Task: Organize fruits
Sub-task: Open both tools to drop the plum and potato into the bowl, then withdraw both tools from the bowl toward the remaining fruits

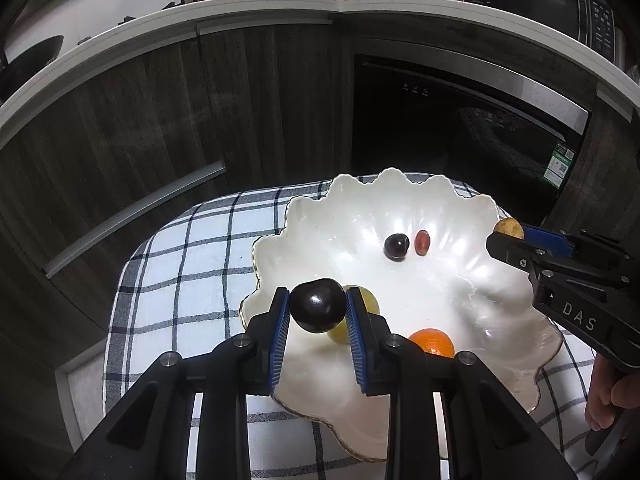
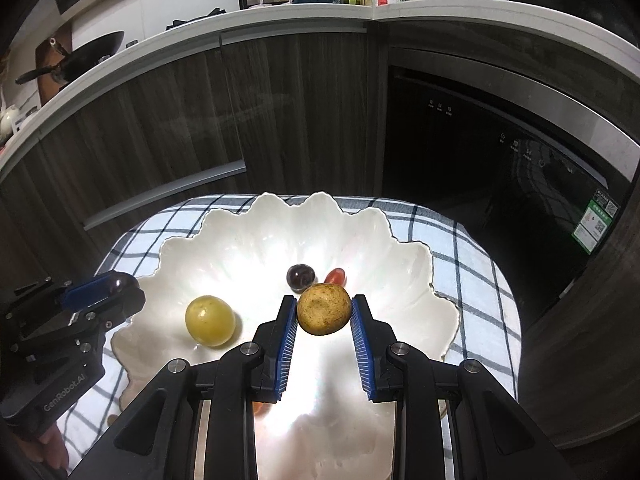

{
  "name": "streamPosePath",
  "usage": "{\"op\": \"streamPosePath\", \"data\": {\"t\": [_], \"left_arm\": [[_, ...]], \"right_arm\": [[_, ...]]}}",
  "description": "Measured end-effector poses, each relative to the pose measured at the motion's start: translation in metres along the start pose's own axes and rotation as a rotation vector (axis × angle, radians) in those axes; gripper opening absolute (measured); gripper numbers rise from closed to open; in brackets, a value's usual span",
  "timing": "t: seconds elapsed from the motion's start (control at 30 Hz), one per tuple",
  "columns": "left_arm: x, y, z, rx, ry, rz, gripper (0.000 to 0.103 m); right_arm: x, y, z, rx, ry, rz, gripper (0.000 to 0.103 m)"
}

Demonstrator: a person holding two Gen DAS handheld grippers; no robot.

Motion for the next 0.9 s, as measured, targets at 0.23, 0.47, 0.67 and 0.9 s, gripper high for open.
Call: {"op": "streamPosePath", "data": {"t": [0.23,0.47,0.67,0.9], "left_arm": [[0.003,0.004,-0.002,-0.011,0.013,0.010,0.043],[-0.005,0.010,0.001,-0.038,-0.013,0.046,0.071],[-0.012,0.017,0.004,-0.045,-0.035,0.073,0.085],[-0.022,0.022,0.007,-0.053,-0.051,0.089,0.093]], "right_arm": [[0.007,-0.001,-0.002,-0.004,0.020,-0.015,0.030],[0.003,-0.001,0.000,-0.013,0.004,-0.032,0.049],[-0.005,-0.003,0.005,-0.015,-0.026,-0.057,0.071],[-0.014,-0.002,0.009,0.000,-0.041,-0.069,0.073]]}}
Point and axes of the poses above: each gripper's, at about its wrist camera, not at the fingertips, and x roughly the way its jaws point, y to its left, z to its top, the point moved 7 cm from there along x, roughly the way its jaws point
